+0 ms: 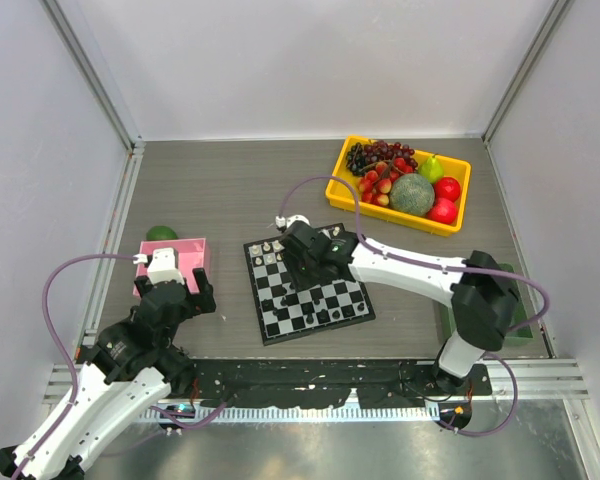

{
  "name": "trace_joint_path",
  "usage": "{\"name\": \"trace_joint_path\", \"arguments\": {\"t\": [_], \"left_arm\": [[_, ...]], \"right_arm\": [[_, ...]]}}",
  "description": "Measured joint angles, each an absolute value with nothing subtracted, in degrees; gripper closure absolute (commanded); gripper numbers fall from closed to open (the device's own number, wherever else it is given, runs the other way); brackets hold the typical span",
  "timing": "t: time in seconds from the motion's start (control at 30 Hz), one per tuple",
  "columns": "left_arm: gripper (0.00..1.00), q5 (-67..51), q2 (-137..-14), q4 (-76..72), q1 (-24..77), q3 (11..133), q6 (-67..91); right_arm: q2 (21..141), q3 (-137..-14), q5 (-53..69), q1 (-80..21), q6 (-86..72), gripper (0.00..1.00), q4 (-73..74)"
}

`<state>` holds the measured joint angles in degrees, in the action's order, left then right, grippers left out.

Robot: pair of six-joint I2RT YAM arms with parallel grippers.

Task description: Set up the chess pieces on the board

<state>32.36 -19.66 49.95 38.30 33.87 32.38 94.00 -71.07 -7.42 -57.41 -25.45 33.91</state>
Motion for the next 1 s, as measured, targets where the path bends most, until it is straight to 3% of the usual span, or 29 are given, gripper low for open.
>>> {"name": "trace_joint_path", "arguments": {"t": [0.23,1.0], "left_arm": [[0.01,32.36,-19.62,49.95,38.3,33.89,32.38],[0.01,32.36,-19.62,49.95,38.3,33.87,32.38]], "right_arm": [[99.98,-73.41,-7.38,-55.4,-23.86,0.6,33.93],[103.81,-75.46,-4.82,-53.8,-22.65,0.68,32.97]]}}
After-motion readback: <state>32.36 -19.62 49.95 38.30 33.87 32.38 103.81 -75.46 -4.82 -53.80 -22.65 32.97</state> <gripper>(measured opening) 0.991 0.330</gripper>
